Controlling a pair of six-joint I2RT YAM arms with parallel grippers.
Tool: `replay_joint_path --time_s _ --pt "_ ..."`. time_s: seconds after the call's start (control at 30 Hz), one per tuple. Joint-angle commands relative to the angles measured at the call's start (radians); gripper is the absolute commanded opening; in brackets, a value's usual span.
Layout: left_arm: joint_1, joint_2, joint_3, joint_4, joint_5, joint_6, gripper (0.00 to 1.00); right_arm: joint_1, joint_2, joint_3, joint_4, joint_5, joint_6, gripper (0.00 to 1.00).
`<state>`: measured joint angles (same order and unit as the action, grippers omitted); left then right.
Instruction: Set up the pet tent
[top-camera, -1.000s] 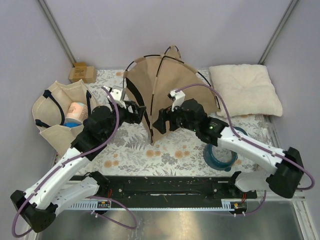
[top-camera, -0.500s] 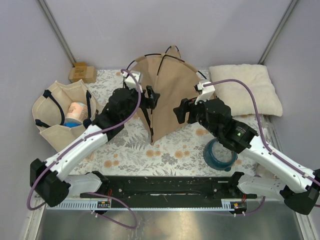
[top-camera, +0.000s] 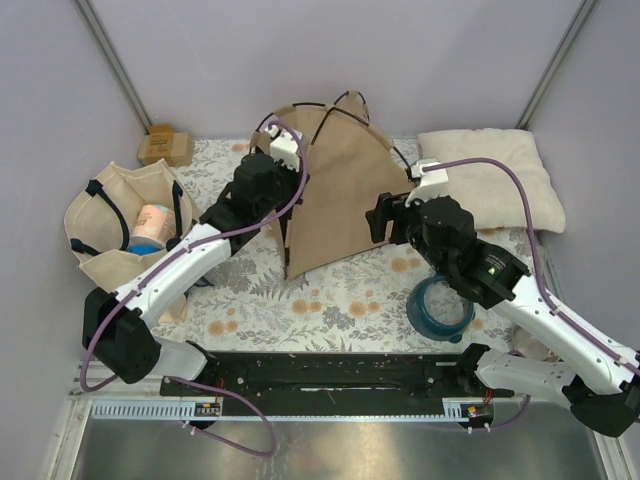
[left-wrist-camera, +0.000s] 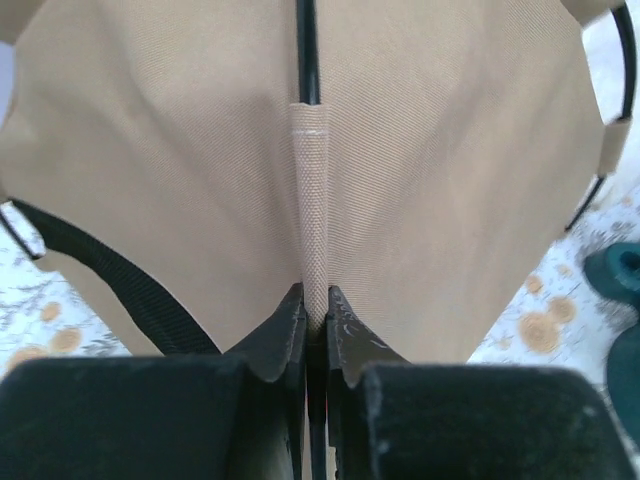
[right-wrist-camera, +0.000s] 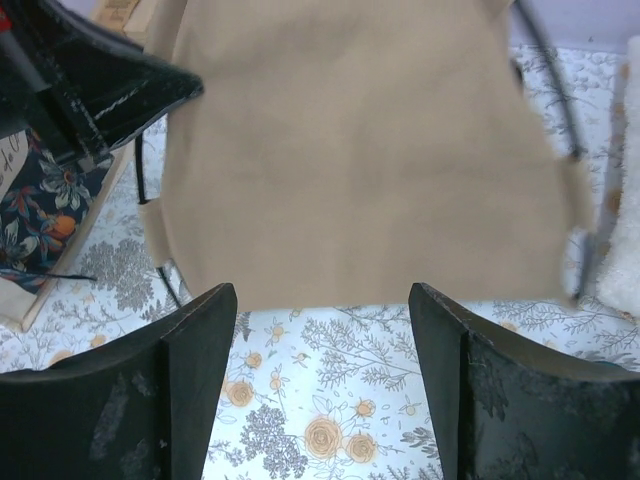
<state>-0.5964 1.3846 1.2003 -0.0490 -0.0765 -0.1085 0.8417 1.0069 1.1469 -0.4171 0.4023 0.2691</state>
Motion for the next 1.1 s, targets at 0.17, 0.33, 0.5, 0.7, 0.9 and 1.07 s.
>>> replay_joint_path --time_s 0.17,0.33,0.5,0.7,0.9,1.07 --pt "0.216 -0.173 -0.011 0.029 0.384 0.233 0.0 -0.03 -0.01 0.112 0.001 0.033 -0.039 0.79" --pt "0.271 -0.193 -0.073 0.041 0.411 0.208 0.0 -0.047 0.033 0.102 0.0 -0.008 -0.03 0.8" --pt "0.273 -0.214 -0.12 0.044 0.232 0.074 0.0 -0.056 0.076 0.082 0.0 -0.058 0.005 0.8" --pt "0.238 -0.266 -0.143 0.046 -0.07 -0.187 0.0 -0.056 0.127 0.1 0.0 -0.108 0.048 0.8" --pt "0.118 -0.219 -0.059 0.017 -0.177 -0.185 0.0 -0.055 0.197 0.155 -0.006 -0.14 0.064 0.79" --pt "0.13 -0.228 -0.051 0.034 0.07 0.1 0.0 -0.059 0.207 0.209 -0.034 -0.117 0.061 0.79"
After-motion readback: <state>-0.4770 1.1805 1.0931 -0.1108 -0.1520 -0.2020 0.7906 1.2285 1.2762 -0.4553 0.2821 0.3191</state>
